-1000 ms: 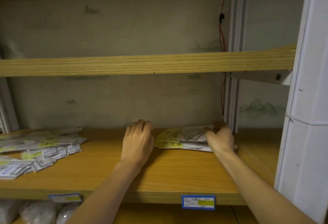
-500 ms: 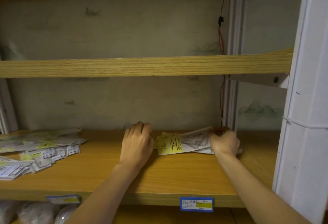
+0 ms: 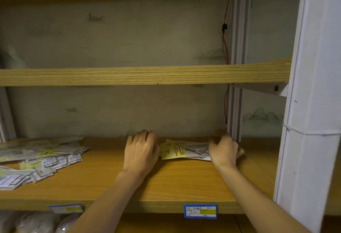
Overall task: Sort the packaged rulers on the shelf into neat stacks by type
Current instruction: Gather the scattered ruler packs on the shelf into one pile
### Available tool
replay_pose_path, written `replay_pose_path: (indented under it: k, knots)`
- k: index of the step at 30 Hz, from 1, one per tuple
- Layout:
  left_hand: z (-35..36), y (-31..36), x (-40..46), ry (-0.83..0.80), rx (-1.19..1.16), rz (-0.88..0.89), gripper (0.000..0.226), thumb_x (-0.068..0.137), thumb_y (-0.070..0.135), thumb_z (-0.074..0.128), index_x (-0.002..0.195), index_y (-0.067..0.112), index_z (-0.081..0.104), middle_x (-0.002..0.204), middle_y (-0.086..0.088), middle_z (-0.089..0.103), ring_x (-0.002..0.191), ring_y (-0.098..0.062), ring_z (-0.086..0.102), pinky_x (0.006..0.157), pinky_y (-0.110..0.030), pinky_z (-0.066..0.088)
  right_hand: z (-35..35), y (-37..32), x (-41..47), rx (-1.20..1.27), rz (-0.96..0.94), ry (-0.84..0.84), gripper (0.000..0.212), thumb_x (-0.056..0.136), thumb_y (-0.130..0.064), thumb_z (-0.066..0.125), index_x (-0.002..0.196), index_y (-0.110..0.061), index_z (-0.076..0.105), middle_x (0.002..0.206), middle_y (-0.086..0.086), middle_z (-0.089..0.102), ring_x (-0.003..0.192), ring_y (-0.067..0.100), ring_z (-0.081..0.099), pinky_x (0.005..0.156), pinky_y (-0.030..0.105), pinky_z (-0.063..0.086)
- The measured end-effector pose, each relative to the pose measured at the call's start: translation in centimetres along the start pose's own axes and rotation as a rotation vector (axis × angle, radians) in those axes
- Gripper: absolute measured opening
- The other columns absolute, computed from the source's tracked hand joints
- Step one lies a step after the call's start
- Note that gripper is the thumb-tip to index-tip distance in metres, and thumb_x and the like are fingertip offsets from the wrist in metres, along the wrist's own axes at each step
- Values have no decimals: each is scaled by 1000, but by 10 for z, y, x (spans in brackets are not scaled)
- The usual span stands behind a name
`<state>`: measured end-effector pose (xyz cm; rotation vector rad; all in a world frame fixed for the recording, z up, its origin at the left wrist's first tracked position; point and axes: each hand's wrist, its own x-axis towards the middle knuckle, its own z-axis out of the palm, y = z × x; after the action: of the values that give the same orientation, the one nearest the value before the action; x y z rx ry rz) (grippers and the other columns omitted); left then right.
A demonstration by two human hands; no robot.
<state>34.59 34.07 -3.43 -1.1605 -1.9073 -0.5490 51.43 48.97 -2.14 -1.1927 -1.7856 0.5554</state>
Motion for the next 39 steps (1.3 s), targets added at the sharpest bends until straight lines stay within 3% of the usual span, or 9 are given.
replay_pose_path:
  k: [5, 11, 17, 25, 30, 39]
  knots:
    - [-15, -4, 7, -31, 61, 113, 22, 79, 28, 41, 81, 15, 58, 73, -3, 61, 62, -26, 60, 60, -33, 46, -5, -9, -7, 60, -155, 46, 19, 92, -21, 60, 110, -18, 66, 105, 12, 68, 115, 33, 53, 92, 36, 28]
    - [-36, -18, 18, -5, 89, 157, 18, 78, 25, 44, 80, 13, 57, 69, -4, 61, 56, -27, 60, 57, -32, 46, -10, -37, -17, 180, -149, 31, 17, 93, -23, 59, 100, -9, 66, 102, 13, 67, 112, 34, 54, 102, 39, 27]
    - [-49, -47, 18, -1, 84, 169, 15, 78, 25, 47, 80, 13, 57, 69, -4, 60, 57, -27, 59, 55, -33, 45, -3, -71, -34, 177, -161, 38, 19, 93, -28, 58, 94, -10, 65, 96, 14, 68, 106, 36, 55, 97, 39, 28]
    - [-60, -118, 6, -21, 60, 210, 22, 74, 29, 40, 74, 13, 56, 66, -4, 57, 54, -27, 57, 52, -31, 44, 33, -120, -76, 161, -142, 30, 14, 95, -27, 56, 96, -15, 64, 104, 13, 66, 110, 36, 49, 98, 40, 29]
    - [-66, -168, -2, -50, 12, 241, 24, 76, 30, 41, 77, 14, 58, 69, -3, 60, 55, -26, 58, 54, -31, 46, 59, -147, -99, 128, -149, 105, 14, 94, -28, 57, 84, -19, 56, 94, 14, 68, 102, 38, 56, 90, 37, 29]
    - [-82, -229, -13, -109, -5, 223, 33, 79, 29, 40, 87, 13, 67, 77, -3, 66, 60, -25, 63, 58, -30, 49, 94, -181, -126, 78, -167, 157, 19, 92, -31, 59, 94, -13, 67, 96, 16, 71, 100, 41, 58, 87, 38, 37]
